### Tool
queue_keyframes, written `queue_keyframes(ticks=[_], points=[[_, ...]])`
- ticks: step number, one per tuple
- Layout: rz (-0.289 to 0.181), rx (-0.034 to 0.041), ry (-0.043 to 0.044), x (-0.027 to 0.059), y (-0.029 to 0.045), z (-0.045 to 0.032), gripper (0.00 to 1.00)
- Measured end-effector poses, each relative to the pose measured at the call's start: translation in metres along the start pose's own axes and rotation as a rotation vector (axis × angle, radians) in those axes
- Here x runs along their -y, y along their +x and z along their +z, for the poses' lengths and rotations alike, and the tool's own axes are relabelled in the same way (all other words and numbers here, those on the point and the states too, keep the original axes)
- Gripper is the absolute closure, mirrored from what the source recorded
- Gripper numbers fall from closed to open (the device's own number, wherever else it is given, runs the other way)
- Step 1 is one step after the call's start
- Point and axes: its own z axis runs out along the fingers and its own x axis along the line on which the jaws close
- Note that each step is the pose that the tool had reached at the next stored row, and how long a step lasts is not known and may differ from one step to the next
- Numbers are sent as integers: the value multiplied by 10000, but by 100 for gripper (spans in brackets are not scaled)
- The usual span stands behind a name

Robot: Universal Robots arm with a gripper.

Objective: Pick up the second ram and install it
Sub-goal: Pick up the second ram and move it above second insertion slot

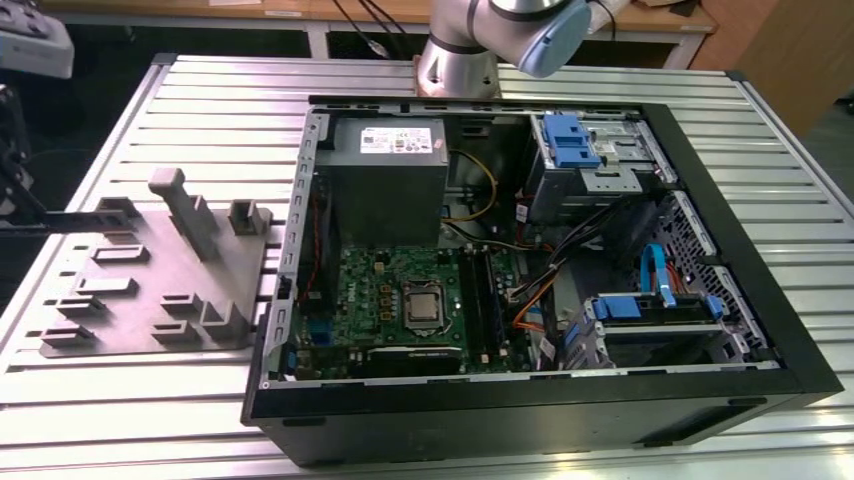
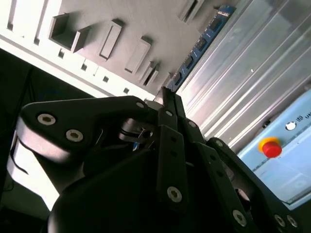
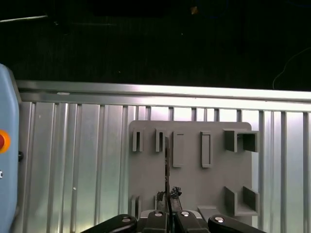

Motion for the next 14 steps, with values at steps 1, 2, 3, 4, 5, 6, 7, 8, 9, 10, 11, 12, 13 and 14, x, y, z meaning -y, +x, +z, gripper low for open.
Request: queue_keyframes(ticks=[1, 2, 3, 4, 5, 6, 7, 8, 9, 10, 11, 12, 13, 14], points=[[1, -1, -1, -2, -1, -44, 87], [1, -1, -2, -4, -2, -89, 87], [1, -1, -1, -6, -3, -134, 87], [2, -1, -1, -8, -4, -179, 87], [3, 0, -1, -10, -6, -223, 87], [3, -1, -1, -12, -7, -273, 87], [4, 0, -1, -14, -8, -317, 87], [5, 0, 0, -16, -9, -362, 87], [6, -1, -2, -18, -11, -408, 87], [7, -1, -2, -20, -12, -452, 87], [8, 1, 0, -21, -14, -497, 87], [8, -1, -1, -23, -15, -542, 87], [8, 0, -2, -25, -16, -588, 87], [10, 0, -1, -27, -18, -629, 87]])
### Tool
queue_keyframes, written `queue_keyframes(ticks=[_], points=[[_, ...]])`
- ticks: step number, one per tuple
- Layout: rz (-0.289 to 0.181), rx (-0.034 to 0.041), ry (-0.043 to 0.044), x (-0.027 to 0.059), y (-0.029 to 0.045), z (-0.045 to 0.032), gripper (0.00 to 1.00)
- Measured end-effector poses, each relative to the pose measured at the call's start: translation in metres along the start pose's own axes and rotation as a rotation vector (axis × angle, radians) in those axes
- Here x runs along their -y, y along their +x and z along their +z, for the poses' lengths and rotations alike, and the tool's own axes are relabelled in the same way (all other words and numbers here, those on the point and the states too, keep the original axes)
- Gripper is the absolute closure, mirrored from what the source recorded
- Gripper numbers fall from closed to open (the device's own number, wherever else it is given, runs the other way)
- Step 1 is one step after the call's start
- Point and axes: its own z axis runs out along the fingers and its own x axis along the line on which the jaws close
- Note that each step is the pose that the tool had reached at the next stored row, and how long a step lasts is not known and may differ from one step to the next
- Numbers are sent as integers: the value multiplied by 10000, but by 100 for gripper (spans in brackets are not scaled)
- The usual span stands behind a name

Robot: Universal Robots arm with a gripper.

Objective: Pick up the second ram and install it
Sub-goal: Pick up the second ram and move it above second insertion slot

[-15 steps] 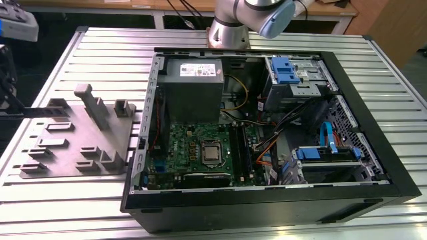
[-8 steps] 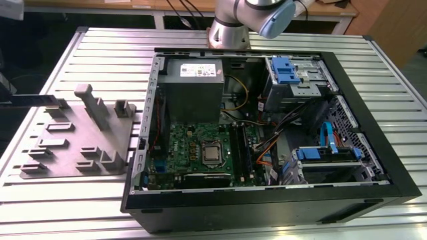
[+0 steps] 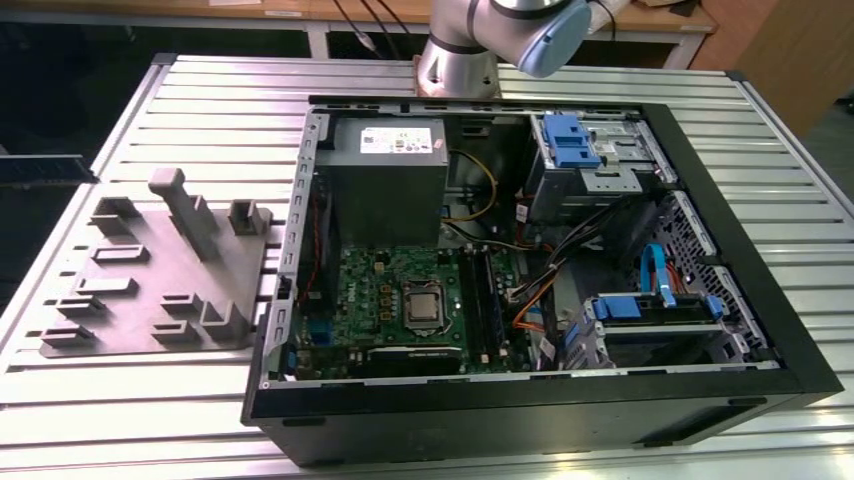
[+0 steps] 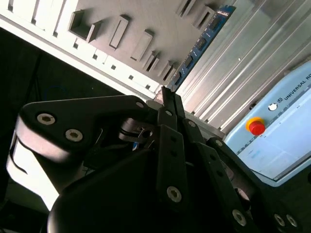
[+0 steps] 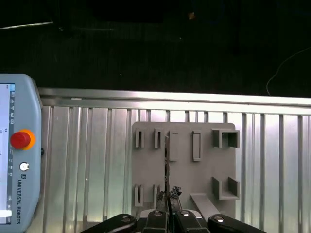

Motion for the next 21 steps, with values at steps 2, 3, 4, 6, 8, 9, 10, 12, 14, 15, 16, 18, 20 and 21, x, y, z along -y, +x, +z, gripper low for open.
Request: queue_keyframes(ticks=[2, 3, 4, 6, 8, 9, 10, 12, 14, 15, 16, 18, 20, 21], points=[[0, -1, -2, -3, -2, -77, 87], [0, -1, -1, -4, -3, -110, 87], [0, -1, -1, -6, -3, -133, 87], [1, 1, 1, -6, -3, -139, 87], [1, 1, 1, -6, -4, -141, 87], [1, 0, -1, -6, -4, -143, 87], [1, 0, -1, -6, -4, -144, 87], [1, -2, -2, 11, -4, -146, 87], [0, 0, -1, 56, -2, -146, 87], [1, -1, -1, 83, -2, -147, 87], [1, 0, 0, 110, -2, -148, 87], [1, 0, -1, 175, 0, -150, 87], [1, 0, 0, 255, 0, -152, 87], [0, 0, -1, 298, 1, -154, 87]])
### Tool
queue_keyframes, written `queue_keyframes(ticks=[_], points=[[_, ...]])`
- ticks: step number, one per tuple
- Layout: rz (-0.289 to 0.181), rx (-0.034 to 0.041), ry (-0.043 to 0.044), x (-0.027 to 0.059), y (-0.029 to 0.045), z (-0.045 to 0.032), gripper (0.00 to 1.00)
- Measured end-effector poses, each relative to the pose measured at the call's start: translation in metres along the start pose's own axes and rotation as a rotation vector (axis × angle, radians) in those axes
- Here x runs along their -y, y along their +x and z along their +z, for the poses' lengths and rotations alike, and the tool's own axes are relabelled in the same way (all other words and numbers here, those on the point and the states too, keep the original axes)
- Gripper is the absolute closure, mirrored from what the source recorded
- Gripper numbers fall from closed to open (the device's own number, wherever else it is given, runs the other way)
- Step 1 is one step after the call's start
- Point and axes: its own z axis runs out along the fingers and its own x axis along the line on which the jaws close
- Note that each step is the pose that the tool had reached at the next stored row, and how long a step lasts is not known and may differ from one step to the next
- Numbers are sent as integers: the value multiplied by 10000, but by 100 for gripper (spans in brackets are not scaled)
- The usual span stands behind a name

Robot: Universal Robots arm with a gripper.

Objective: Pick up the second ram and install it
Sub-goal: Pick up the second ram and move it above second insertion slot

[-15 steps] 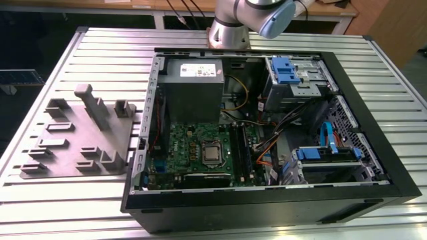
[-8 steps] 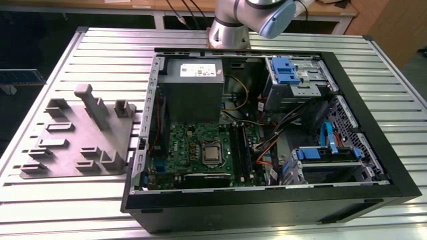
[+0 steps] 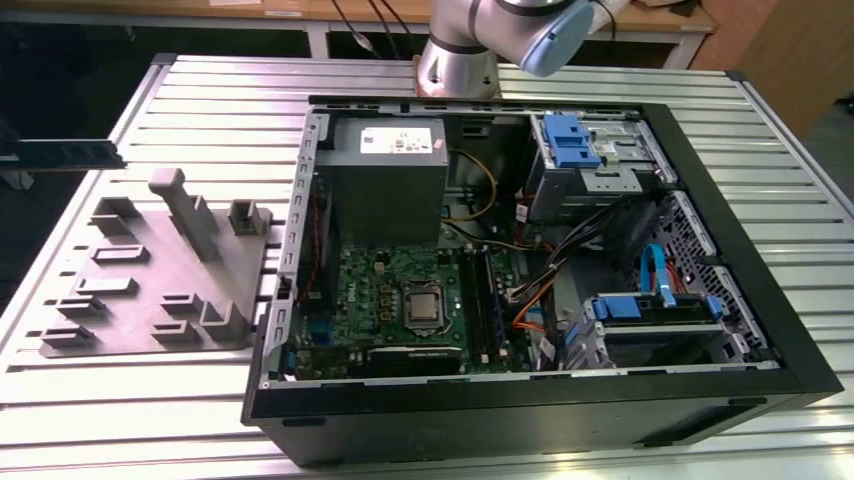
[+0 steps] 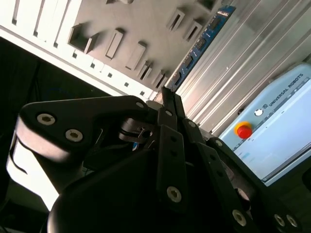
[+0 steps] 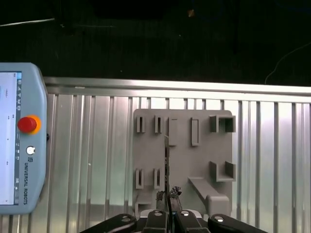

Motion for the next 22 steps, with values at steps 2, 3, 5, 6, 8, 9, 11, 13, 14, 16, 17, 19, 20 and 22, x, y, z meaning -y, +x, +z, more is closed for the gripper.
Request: queue_keyframes(ticks=[2, 3, 5, 6, 8, 9, 11, 13, 14, 16, 17, 19, 20, 22], points=[[1, 2, 1, 88, -2, -1, 87], [1, 1, 0, 133, -4, -2, 87], [1, 3, 1, 226, -7, -3, 87], [1, 3, 1, 271, -8, -4, 87], [0, 3, 0, 358, -13, -5, 87], [0, 3, 0, 401, -16, -6, 87], [1, 4, 0, 492, -22, -7, 87], [2, 5, 1, 580, -28, -7, 87], [0, 5, -1, 626, -30, -7, 87], [0, 5, 0, 714, -37, -7, 87], [1, 5, 1, 758, -41, -7, 87], [1, 6, 1, 845, -49, -7, 87], [1, 6, 1, 888, -52, -7, 87], [0, 4, -1, 980, -59, -8, 87]])
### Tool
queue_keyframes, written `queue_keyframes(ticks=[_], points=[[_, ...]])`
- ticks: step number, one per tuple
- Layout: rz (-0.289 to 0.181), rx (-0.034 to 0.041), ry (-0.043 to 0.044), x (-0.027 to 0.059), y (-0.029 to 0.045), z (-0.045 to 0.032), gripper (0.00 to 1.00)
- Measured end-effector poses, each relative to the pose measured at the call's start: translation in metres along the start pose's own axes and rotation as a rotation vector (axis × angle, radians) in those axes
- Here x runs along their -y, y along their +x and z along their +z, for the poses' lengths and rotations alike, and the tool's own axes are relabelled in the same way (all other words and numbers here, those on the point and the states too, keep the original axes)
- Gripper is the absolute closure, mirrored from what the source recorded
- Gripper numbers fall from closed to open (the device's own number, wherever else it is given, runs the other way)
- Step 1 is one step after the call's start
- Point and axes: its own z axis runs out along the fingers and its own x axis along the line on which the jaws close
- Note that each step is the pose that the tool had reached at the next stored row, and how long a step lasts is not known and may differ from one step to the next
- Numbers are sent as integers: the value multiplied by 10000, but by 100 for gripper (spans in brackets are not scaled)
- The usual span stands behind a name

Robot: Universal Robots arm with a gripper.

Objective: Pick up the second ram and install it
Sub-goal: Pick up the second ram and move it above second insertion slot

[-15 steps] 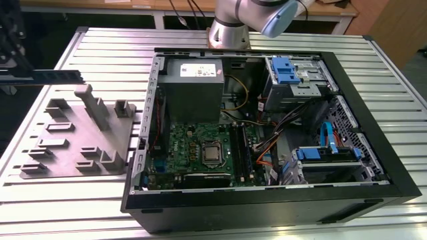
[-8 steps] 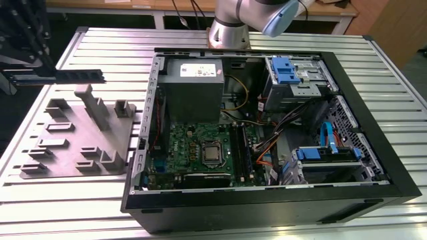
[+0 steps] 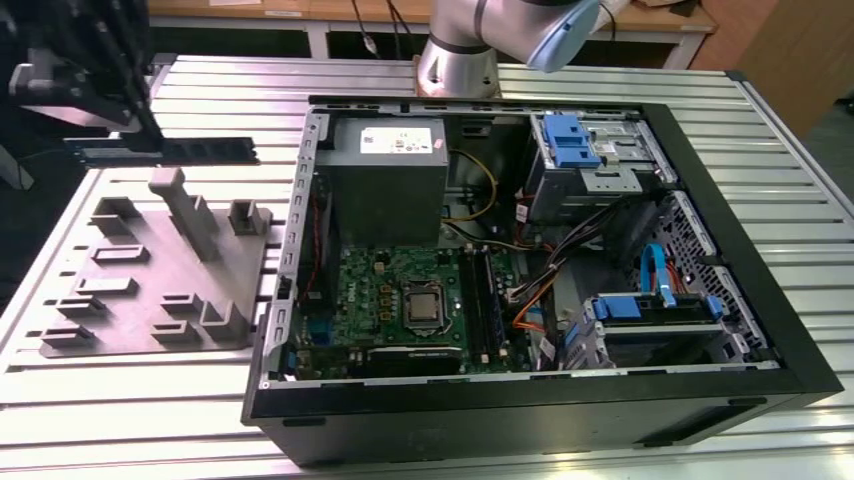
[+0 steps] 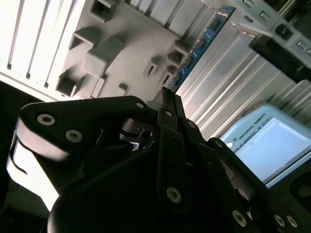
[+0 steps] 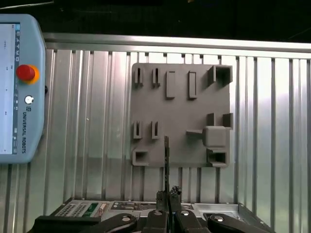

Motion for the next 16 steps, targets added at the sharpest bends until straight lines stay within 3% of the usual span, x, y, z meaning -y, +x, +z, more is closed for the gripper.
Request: queue_keyframes(ticks=[16], points=[[0, 6, 2, 750, -36, -1, 87]])
